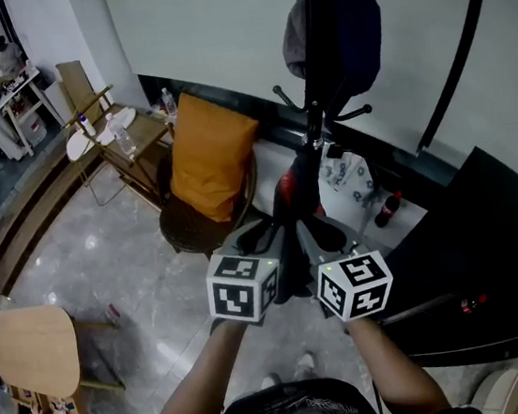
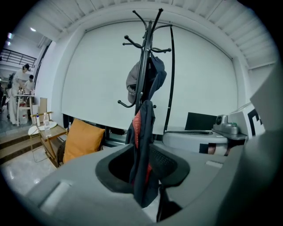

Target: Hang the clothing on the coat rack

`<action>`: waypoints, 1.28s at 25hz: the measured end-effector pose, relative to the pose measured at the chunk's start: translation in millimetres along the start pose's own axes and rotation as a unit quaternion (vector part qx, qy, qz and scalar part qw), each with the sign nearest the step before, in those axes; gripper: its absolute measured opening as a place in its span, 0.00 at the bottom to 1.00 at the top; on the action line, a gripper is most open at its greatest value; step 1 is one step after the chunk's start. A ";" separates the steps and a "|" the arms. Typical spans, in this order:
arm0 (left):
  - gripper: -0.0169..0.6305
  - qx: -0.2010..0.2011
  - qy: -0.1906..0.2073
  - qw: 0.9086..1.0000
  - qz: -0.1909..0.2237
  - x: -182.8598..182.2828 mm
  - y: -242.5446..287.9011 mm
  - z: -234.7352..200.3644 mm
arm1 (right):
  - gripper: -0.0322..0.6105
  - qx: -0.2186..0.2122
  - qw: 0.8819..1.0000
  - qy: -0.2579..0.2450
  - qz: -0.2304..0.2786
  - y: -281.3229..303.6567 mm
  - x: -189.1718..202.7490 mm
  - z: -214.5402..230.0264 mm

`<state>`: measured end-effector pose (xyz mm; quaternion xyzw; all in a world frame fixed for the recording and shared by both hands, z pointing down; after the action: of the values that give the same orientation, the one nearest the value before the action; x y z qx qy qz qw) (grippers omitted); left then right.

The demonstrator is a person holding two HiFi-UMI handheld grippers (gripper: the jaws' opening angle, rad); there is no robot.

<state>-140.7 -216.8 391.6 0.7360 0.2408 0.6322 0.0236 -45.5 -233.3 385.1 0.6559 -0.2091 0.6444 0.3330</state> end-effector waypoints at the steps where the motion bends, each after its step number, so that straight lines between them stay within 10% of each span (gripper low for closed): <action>1: 0.19 0.003 0.001 1.000 0.000 0.9 -3.6 0.5 | 0.13 0.002 1.000 -0.001 0.001 -2.2 -0.6 -4.0; 32: 0.04 0.077 0.015 0.997 0.013 24.1 -87.2 2.9 | 0.05 0.044 0.999 -0.013 0.004 -46.1 7.1 -100.1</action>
<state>-164.2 -129.8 383.6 0.7291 0.2795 0.6232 -0.0453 -83.2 -129.7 379.1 0.6771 -0.1874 0.6458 0.2989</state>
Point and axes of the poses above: the fingertips, and each gripper's own axes: y forward along the fingers, z to its right, x out of its underside, the point moved 4 cm from there along -y, backward along the fingers, and after that the axes turned 5 degrees about -y, right-handed, at the moved point
